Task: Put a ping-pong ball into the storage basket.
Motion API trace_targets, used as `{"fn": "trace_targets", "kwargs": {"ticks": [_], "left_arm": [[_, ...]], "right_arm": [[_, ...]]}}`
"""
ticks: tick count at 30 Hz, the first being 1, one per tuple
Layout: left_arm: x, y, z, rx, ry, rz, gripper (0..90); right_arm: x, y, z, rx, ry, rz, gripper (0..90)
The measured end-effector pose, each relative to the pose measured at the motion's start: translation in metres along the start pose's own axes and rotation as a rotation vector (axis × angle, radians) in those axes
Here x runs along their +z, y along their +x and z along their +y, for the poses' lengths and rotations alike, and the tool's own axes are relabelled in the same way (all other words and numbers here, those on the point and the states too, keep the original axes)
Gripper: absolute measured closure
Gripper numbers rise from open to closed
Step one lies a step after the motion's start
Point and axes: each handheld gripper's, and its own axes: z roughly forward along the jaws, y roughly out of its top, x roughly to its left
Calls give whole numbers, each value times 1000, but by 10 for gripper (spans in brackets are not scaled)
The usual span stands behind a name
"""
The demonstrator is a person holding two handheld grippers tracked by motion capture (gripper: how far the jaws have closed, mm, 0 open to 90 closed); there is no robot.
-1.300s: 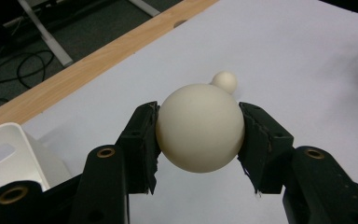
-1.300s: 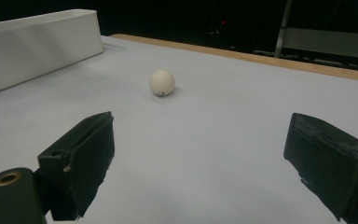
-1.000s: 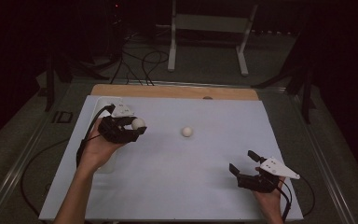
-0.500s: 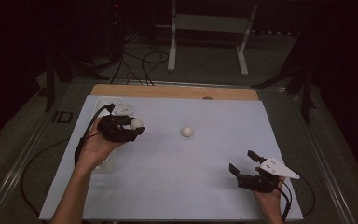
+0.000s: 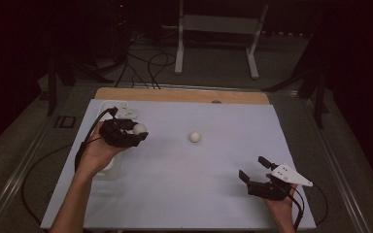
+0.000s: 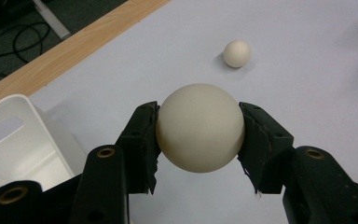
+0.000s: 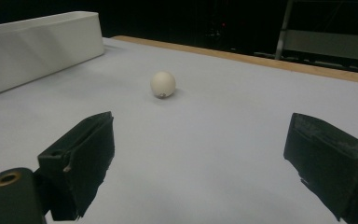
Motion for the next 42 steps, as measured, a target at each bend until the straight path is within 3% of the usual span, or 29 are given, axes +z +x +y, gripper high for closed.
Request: {"fn": "trace_targets", "kwargs": {"ticks": [42], "left_arm": [[-5,20,-14,-45,44,29,511]], "right_arm": [[0,1,0,-9,-6,-1,83]]}}
